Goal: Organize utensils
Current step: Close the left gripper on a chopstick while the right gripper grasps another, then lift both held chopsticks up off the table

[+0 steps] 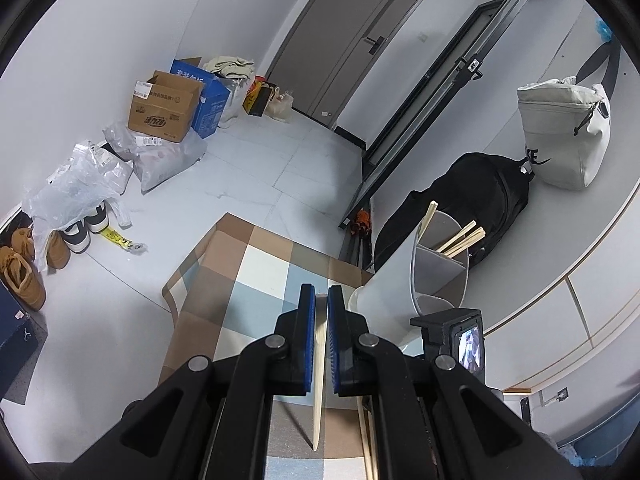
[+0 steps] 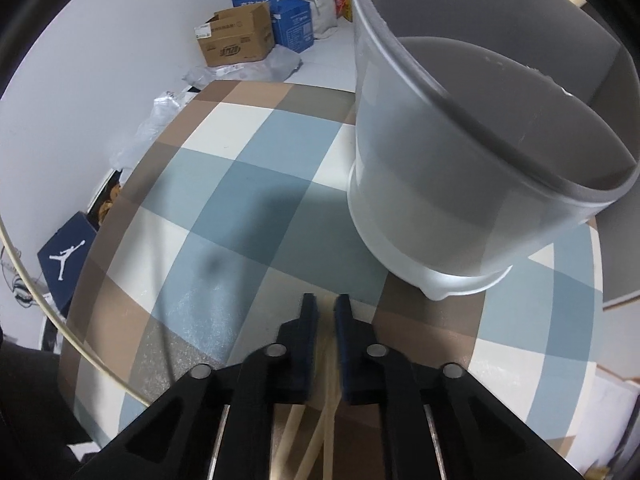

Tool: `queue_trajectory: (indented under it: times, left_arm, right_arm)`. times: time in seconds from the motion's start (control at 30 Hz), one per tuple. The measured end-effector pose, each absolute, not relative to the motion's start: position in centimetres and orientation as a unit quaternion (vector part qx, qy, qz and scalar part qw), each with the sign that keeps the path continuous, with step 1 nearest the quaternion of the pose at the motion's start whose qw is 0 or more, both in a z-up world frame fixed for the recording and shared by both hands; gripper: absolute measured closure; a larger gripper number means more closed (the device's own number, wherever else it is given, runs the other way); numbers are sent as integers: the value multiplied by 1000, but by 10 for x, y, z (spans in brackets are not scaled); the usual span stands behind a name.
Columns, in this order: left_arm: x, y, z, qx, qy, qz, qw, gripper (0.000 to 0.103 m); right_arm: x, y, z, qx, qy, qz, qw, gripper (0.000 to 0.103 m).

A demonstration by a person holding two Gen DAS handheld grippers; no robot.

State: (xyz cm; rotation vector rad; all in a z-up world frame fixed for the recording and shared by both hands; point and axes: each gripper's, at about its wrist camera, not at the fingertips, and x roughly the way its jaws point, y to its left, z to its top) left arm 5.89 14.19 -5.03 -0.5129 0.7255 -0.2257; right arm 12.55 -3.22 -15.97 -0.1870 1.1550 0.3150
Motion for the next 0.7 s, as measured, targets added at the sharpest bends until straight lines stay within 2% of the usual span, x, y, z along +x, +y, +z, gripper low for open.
queue_trajectory:
  times: [0.3, 0.7]
  left_arm:
    - [57, 138, -50, -233, 348, -111, 901, 101]
    - [46, 122, -47, -196, 344, -139, 908, 101]
  right_arm:
    - [127, -41, -138, -33, 518, 162, 840, 97]
    - [89, -57, -47, 27, 406, 211, 889, 98]
